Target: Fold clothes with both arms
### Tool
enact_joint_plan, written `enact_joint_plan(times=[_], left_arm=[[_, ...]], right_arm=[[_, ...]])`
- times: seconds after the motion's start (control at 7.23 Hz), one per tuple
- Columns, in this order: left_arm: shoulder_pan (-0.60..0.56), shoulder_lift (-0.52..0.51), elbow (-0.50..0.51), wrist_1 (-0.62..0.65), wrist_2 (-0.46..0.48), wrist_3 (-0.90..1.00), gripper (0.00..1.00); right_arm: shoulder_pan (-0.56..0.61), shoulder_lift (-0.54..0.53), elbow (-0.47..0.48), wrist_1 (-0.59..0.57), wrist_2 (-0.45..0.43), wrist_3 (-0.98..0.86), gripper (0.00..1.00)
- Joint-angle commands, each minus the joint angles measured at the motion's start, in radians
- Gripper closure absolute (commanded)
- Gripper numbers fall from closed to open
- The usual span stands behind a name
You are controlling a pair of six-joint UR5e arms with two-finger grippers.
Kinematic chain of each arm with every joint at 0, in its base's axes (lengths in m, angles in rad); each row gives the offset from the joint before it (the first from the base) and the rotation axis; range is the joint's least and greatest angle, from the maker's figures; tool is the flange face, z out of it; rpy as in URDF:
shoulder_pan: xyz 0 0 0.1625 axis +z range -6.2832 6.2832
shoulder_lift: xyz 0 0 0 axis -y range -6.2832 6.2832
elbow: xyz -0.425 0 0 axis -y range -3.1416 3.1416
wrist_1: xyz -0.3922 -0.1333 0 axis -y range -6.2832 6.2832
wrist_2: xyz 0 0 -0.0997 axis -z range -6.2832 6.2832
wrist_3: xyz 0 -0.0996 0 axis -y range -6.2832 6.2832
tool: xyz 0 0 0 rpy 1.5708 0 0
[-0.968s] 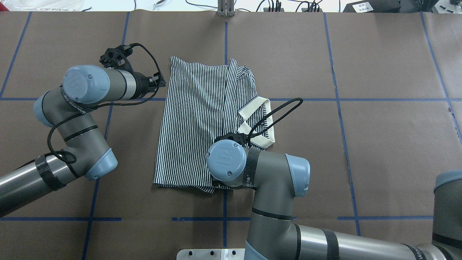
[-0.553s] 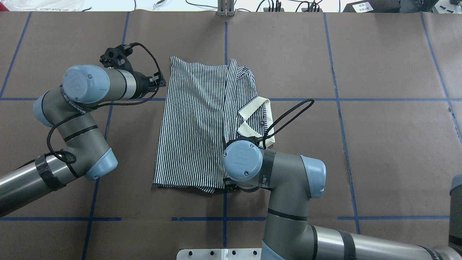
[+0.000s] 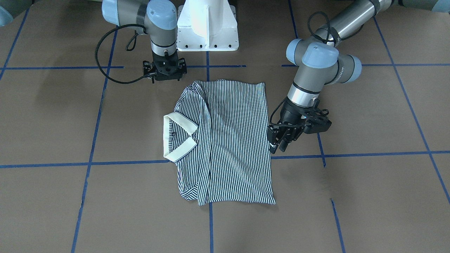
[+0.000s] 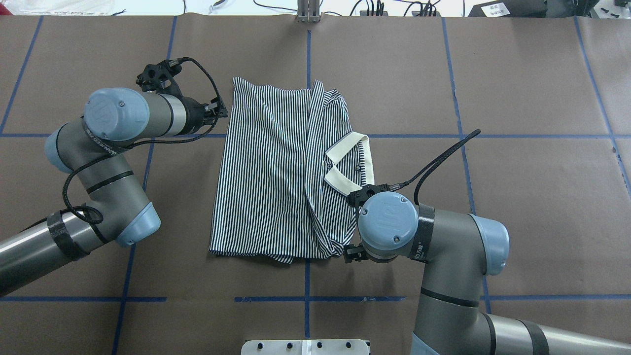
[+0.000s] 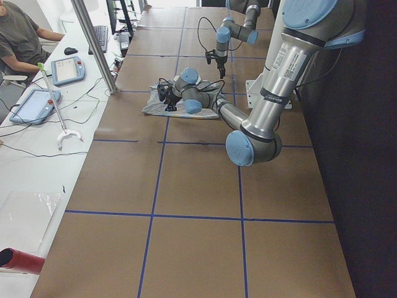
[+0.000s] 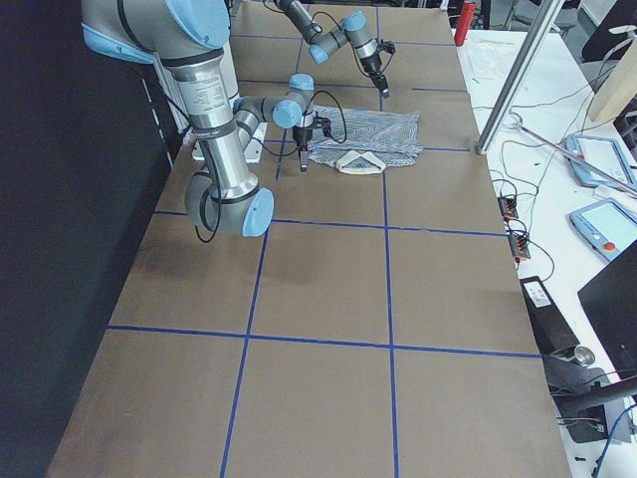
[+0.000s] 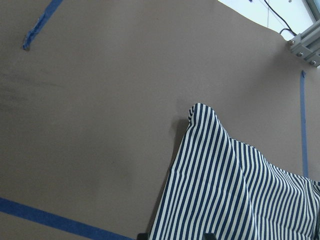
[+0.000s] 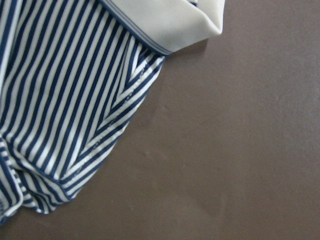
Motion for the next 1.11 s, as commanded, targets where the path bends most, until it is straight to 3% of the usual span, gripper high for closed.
enact_joint_plan(times=[0.0, 0.14, 0.28, 0.41, 0.97], left_arm=[[0.000, 0.001, -0.005, 0.001, -0.002, 0.000, 0.53], [0.000, 0.001, -0.006, 0.001, -0.002, -0.009, 0.53], [0.000, 0.001, -0.008, 0.001, -0.002, -0.014, 0.53], [0.000, 0.001, -0.008, 0.001, -0.002, -0.015, 0.53], [0.000, 0.001, -0.011, 0.001, -0.002, -0.034, 0.53]], right_arm=[[0.031, 0.131, -0.078, 0.002, -0.003, 0.008, 0.00], [0.032, 0.206, -0.185, 0.046, -0.006, 0.022, 0.00], [0.032, 0.225, -0.278, 0.180, -0.007, 0.063, 0.00], [0.032, 0.236, -0.316, 0.218, -0.007, 0.074, 0.00], [0.043, 0.230, -0.316, 0.186, 0.004, 0.059, 0.00]])
